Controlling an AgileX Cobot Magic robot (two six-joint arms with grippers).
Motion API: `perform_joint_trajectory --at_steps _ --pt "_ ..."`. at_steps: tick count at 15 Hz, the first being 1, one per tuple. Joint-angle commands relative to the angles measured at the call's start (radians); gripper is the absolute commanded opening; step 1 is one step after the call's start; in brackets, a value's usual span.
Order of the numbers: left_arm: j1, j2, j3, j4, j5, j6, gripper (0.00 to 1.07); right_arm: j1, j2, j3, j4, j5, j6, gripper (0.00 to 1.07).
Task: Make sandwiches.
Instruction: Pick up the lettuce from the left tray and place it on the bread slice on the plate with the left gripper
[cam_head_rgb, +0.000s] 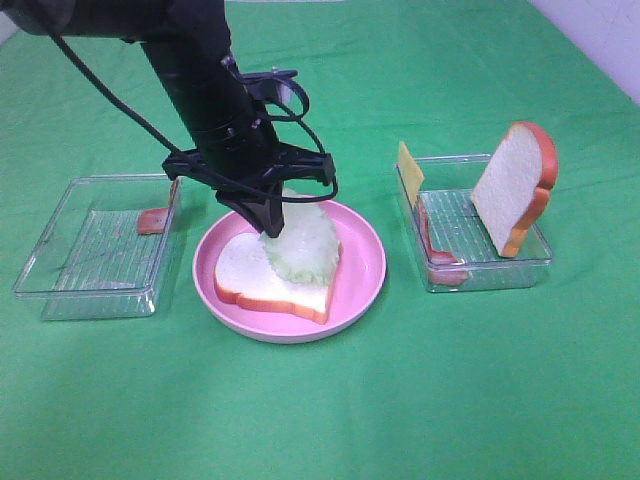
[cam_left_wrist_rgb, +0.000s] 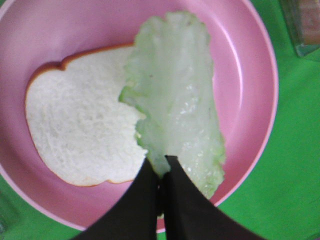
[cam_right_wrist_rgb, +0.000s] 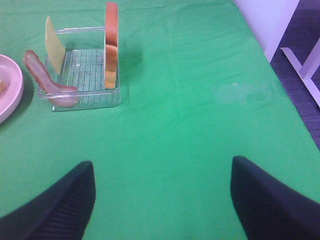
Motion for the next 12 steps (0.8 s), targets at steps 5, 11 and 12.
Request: perform_joint_trajectory --at_steps 5,11,12 --pt "-0.003 0.022 -0.003 0.144 0.061 -0.16 0.13 -0.004 -0.016 0.0 -0.002 -0.01 -0.01 0.71" --pt "-0.003 0.021 -0.062 0.141 0.1 -0.16 0.91 -0.004 -0.016 0.0 -0.002 -0.01 -0.01 0.71" --pt "-0.003 0.02 -0.105 0.16 0.136 -0.16 0.91 -0.004 -0.016 0.0 -0.002 -0.01 -0.01 0.71"
